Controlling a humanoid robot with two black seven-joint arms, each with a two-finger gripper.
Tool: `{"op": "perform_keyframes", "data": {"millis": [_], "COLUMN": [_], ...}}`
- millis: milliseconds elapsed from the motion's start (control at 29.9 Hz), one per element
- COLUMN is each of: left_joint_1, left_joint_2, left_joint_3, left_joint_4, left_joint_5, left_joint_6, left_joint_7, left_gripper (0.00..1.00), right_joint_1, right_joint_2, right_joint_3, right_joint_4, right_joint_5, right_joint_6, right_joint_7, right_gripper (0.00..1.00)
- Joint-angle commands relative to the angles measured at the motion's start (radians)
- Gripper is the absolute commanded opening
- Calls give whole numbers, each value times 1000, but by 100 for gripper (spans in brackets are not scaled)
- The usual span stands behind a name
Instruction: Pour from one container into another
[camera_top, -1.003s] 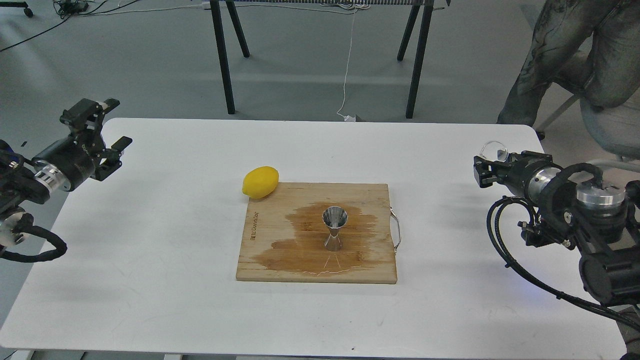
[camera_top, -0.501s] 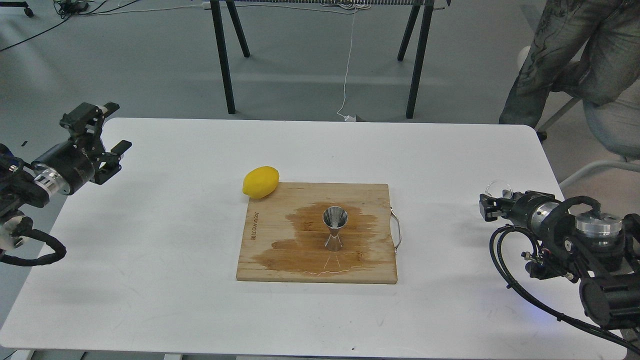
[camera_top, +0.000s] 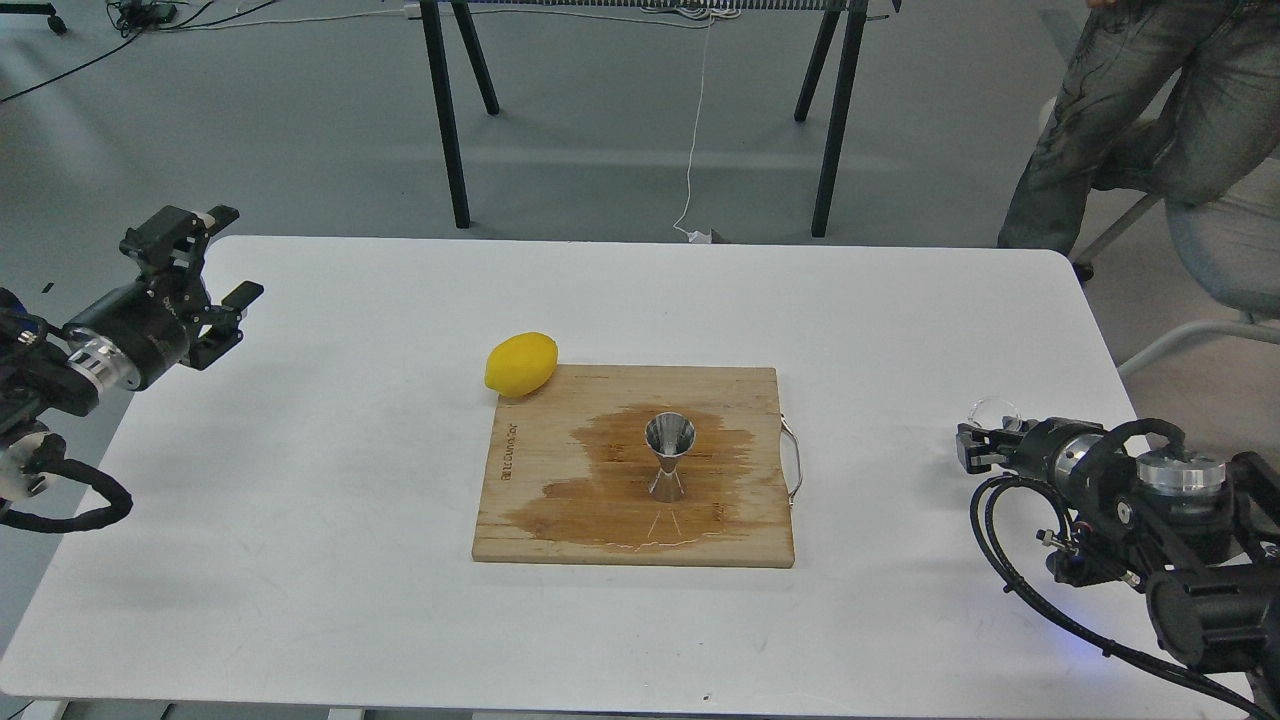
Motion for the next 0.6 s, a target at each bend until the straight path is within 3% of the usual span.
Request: {"op": "perform_keyframes", "data": {"millis": [0, 401, 568], "left_joint_1": [0, 0, 0], "left_joint_2": [1, 2, 2], "left_joint_3": [-2, -2, 0], "left_joint_4": [0, 0, -1], "left_joint_5": [0, 0, 0], "left_joint_6": [0, 0, 0], "left_joint_7": [0, 0, 0], "left_gripper": [97, 97, 97], "right_joint_1": [0, 1, 3], "right_joint_2": [11, 12, 12], "right_joint_3": [-2, -2, -2], "right_joint_4": [-14, -15, -11], "right_joint_5": [-2, -3, -3], "right_joint_6": [0, 0, 0], "right_joint_7": [0, 0, 0], "right_gripper": [33, 53, 73]}}
